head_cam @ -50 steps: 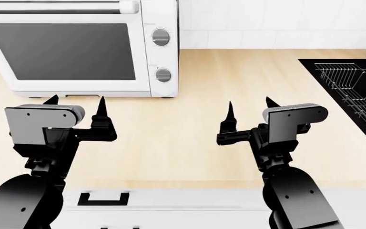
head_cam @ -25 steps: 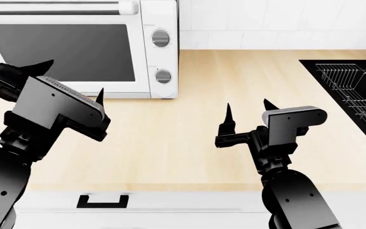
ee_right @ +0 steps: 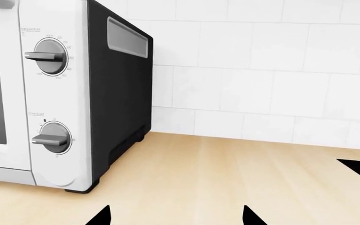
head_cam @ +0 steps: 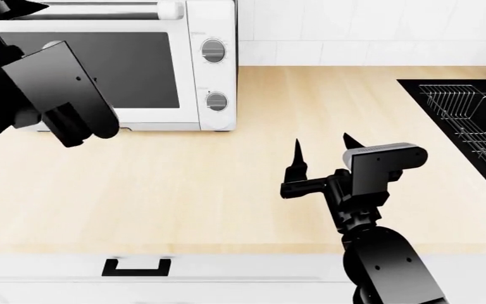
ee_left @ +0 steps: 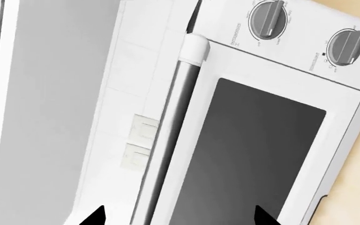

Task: Open the toaster oven door.

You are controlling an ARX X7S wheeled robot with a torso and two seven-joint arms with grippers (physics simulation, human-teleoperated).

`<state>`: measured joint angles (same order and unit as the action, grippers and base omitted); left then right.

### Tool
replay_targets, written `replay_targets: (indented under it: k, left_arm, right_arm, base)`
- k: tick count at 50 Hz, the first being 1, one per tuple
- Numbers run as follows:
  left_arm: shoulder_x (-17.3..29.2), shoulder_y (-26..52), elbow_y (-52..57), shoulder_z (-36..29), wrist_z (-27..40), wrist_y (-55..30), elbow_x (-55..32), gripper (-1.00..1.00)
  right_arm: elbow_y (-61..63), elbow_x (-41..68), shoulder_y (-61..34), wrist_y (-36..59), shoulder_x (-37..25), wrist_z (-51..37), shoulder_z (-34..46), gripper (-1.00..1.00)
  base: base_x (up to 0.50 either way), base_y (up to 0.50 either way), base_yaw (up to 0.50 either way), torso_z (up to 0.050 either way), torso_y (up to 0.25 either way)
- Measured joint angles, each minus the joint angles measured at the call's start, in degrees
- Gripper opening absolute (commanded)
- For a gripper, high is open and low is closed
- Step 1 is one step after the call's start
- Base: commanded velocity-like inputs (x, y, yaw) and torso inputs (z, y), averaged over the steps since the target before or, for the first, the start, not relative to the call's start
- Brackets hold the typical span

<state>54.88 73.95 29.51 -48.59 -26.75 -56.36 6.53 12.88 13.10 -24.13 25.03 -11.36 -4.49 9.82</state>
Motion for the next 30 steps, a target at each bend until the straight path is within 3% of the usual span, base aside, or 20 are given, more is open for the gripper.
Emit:
replay_targets:
  k: [12,30]
  left_arm:
    - [-1.69,8.78,-11.23,-10.05,-4.71,9.92,7.27,1.00]
    - [-7.58,12.98,-26.91,-16.48,-4.60,20.45,11.11,1.00]
  right_arm:
    - [-0.30,0.48,0.04,-0.42,-0.06,-0.17,0.23,1.00]
    - [-0.41,1.02,-0.23,-0.50,-0.37,-0.72,0.48,1.00]
  base:
    - [0.00,0.00,0.00,0.000,0.000]
    - [0.00,0.00,0.00,0.000,0.000]
